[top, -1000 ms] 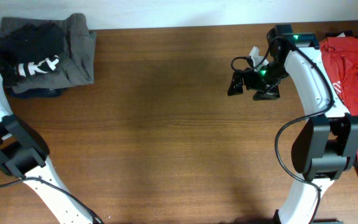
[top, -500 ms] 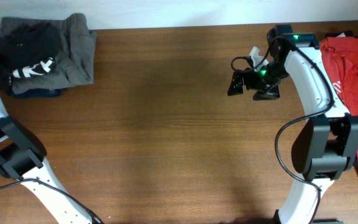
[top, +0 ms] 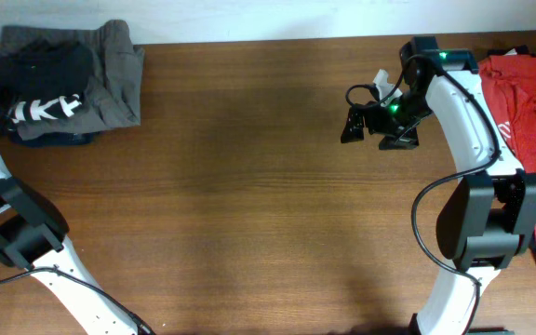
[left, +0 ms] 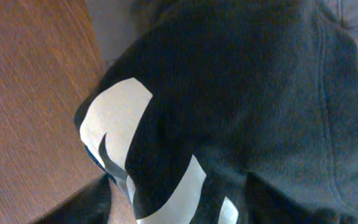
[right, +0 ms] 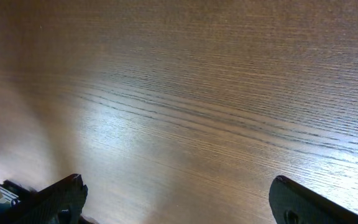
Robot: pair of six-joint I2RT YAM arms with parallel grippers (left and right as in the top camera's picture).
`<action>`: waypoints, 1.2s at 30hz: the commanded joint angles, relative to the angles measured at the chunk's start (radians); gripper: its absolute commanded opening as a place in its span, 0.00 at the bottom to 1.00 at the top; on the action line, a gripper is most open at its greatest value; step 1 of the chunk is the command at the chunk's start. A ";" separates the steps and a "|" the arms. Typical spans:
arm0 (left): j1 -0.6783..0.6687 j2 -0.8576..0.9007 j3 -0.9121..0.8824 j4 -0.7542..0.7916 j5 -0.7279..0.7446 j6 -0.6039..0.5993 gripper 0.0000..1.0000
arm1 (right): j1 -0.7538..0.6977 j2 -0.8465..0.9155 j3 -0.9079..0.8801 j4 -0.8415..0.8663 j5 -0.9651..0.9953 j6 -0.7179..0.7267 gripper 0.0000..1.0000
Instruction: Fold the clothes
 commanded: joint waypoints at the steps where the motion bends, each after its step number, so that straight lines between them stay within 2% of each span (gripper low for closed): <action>1: 0.002 0.005 0.021 -0.004 0.026 0.118 0.72 | -0.005 0.006 -0.005 0.003 -0.009 -0.005 0.99; 5: -0.004 0.003 0.063 -0.004 0.132 0.182 0.55 | -0.005 0.006 -0.005 0.003 -0.009 -0.005 0.99; 9: -0.023 0.001 0.161 -0.015 0.178 0.243 0.52 | -0.005 0.006 -0.005 0.003 -0.009 -0.005 0.99; 13: -0.056 0.000 0.280 -0.014 0.175 0.372 0.50 | -0.005 0.006 -0.005 0.004 -0.009 -0.005 0.99; 16: -0.090 0.000 0.307 0.014 0.127 0.467 0.50 | -0.005 0.006 -0.005 0.008 -0.009 -0.005 0.99; 19: -0.124 0.003 0.300 0.051 0.056 0.541 0.44 | -0.005 0.006 -0.005 0.016 -0.009 -0.005 0.99; 21: -0.138 0.011 0.296 0.080 -0.012 0.569 0.34 | -0.005 0.006 -0.005 0.018 -0.009 -0.005 0.99; 22: -0.145 0.022 0.296 0.098 -0.054 0.580 0.33 | -0.005 0.006 -0.005 0.018 -0.009 -0.005 0.98; 25: -0.157 0.065 0.296 0.180 -0.158 0.586 0.31 | -0.005 0.006 -0.005 0.017 -0.009 -0.005 0.99; 29: -0.155 0.137 0.296 0.286 -0.194 0.586 0.31 | -0.005 0.006 -0.005 0.011 -0.009 -0.005 0.99; 32: -0.151 0.189 0.296 0.319 -0.253 0.586 0.25 | -0.005 0.006 -0.005 -0.001 -0.009 -0.005 0.99; 36: -0.150 0.265 0.296 0.345 -0.331 0.586 0.24 | -0.005 0.006 -0.005 -0.005 -0.009 -0.005 0.99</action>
